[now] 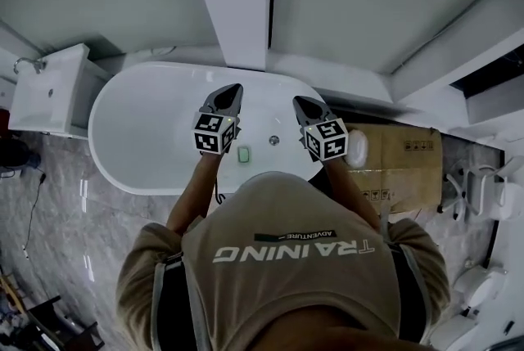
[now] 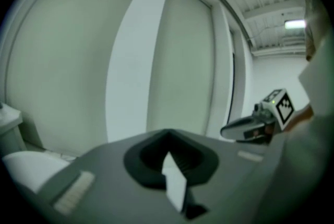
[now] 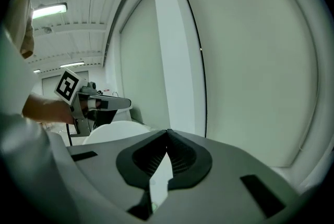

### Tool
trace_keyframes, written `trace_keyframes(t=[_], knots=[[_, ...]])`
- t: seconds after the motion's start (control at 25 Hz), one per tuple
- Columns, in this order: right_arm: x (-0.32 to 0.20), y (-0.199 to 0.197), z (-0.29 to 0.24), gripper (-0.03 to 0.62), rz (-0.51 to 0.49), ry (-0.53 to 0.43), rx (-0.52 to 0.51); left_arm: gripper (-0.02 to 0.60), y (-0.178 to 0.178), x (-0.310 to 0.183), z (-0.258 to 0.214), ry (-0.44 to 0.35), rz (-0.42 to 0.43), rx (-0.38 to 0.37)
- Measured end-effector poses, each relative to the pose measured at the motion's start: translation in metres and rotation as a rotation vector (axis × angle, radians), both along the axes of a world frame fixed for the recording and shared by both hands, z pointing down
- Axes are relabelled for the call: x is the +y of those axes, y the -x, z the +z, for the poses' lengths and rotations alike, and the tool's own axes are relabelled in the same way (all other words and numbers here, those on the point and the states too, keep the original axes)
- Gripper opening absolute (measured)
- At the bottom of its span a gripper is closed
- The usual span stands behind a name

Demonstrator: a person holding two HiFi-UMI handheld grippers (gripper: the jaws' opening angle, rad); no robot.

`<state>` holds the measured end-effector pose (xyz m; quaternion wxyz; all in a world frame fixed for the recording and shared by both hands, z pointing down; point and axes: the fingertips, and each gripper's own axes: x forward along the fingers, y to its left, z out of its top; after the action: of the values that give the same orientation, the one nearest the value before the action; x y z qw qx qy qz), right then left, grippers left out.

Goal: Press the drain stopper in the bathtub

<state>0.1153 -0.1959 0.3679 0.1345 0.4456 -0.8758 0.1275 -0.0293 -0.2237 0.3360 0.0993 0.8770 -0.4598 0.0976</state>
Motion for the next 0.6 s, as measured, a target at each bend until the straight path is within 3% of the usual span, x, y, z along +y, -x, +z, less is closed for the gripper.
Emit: trace_keyframes(t=[0.6], knots=[[-0.028, 0.069, -0.166, 0.009, -0.1, -0.379, 0.016, 0.002, 0.041, -0.028, -0.166, -0.31, -0.06, 0.057]])
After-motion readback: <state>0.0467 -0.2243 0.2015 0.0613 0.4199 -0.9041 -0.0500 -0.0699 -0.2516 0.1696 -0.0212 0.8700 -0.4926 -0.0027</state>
